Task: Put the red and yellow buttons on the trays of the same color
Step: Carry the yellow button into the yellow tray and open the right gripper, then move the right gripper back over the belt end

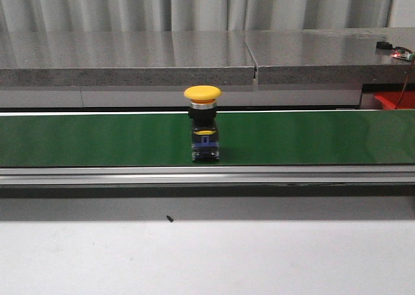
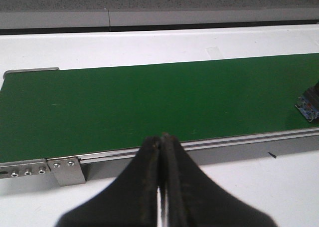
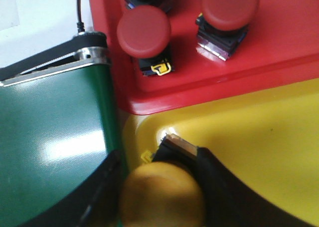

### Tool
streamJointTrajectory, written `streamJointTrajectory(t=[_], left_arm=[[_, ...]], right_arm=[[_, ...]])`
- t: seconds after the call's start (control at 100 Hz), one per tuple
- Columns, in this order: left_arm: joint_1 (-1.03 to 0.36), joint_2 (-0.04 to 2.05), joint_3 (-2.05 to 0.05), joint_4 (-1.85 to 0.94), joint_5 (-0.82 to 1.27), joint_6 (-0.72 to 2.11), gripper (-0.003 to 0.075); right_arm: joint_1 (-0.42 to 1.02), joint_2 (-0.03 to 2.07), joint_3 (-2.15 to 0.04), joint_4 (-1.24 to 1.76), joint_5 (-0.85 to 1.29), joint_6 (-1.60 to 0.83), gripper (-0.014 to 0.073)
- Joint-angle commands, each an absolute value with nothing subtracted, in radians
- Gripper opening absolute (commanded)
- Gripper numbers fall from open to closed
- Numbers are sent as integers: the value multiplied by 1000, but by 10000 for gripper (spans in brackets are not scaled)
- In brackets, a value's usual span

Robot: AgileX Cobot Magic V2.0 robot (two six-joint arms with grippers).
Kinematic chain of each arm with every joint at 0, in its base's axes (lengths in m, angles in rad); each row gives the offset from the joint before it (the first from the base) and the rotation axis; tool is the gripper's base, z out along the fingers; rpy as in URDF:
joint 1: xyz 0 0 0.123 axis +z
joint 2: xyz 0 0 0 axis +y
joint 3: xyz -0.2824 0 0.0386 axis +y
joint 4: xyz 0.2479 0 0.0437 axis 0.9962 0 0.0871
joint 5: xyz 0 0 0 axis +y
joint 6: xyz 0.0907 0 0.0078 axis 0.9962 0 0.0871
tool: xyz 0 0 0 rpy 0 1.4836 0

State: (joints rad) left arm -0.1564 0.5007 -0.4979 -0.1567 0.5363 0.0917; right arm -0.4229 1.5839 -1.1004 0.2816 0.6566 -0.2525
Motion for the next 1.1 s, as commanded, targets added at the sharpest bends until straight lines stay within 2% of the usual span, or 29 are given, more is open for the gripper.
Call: streamJointTrajectory(t=[0.0,0.41,0.59,0.66,0.73,0.79,0.89,1.09], left_arm=[[-163,503,-524,-162,471,84,-19],[-163,503,-524,-162,471,84,-19],[-163,503,-524,-162,471,84,-19],[-163,503,-524,-162,471,84,-19],[-163,503,-524,-162,471,84,-19],[-163,503,-524,-162,471,84,-19],[-163,503,-524,-162,471,84,-19],[-163,503,-524,-162,471,84,-19]], right_arm=[[-435,1580,-1122,309,613,-246,6],[-435,1651,-1122,325,586,-246,10],[-440,1652,-1122,323,578,-246,68],[-440,1652,-1122,320,578,-246,127],[-440,1652,-1122,319,583,-246,229],[-440,1652,-1122,319,584,-246,351],[-440,1652,-1122,319,584,-246,481],[-440,1652,-1122,319,583,-246,500]])
